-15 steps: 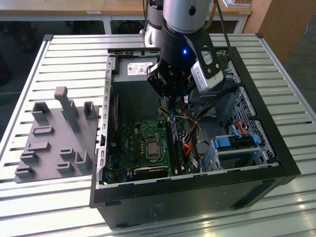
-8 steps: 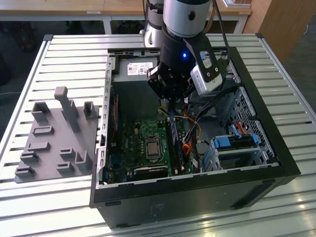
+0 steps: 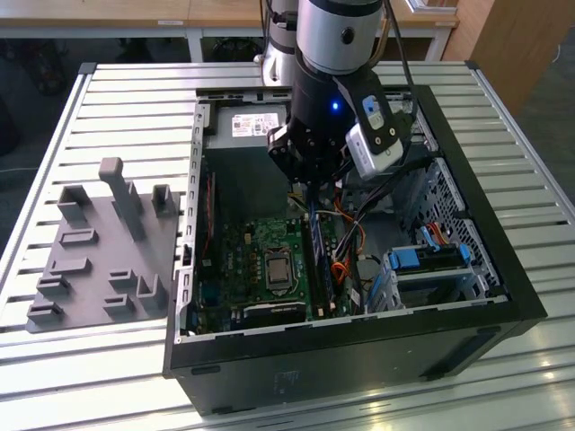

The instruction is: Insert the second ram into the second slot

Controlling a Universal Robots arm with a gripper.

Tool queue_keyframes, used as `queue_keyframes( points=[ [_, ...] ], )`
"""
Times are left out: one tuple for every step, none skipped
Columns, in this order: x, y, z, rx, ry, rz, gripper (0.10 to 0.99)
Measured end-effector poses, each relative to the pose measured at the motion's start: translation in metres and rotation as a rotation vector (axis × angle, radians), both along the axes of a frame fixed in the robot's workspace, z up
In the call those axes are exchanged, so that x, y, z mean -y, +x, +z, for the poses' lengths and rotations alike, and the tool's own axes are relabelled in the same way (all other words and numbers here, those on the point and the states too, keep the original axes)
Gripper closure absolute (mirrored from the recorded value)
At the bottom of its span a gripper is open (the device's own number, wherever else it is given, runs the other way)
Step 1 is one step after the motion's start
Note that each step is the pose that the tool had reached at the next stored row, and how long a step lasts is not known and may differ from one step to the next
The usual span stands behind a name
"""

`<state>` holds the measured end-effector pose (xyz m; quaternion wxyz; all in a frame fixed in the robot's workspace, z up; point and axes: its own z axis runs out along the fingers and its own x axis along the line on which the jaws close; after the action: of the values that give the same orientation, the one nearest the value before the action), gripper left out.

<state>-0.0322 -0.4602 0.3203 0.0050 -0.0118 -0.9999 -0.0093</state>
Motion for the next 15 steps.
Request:
queue_keyframes(
  points=[
    [0.0000,0.0000,-0.0006,0.0000,0.000,0.000,0.949],
    [0.0000,0.0000,-0.0012,0.0000,0.000,0.000,0.949],
    [0.0000,0.0001,-0.0017,0.0000,0.000,0.000,0.949],
    [0.0000,0.0001,-0.0023,0.0000,0.000,0.000,0.949],
    [0.0000,0.0001,-0.0028,0.0000,0.000,0.000,0.949],
    [0.0000,0.0002,-0.0034,0.0000,0.000,0.000,0.949],
    [0.0000,0.0002,-0.0039,0.0000,0.000,0.000,0.949],
    [0.0000,0.0002,-0.0044,0.0000,0.000,0.000,0.949],
    [0.0000,0.0002,-0.0049,0.0000,0.000,0.000,0.949],
    [0.0000,0.0002,-0.0054,0.0000,0.000,0.000,0.949],
    [0.0000,0.0003,-0.0061,0.0000,0.000,0.000,0.949],
    [0.0000,0.0003,-0.0066,0.0000,0.000,0.000,0.949],
    [0.0000,0.0004,-0.0071,0.0000,0.000,0.000,0.949],
    [0.0000,0.0004,-0.0076,0.0000,0.000,0.000,0.949],
    [0.0000,0.0004,-0.0079,0.0000,0.000,-0.001,0.949]
  ],
)
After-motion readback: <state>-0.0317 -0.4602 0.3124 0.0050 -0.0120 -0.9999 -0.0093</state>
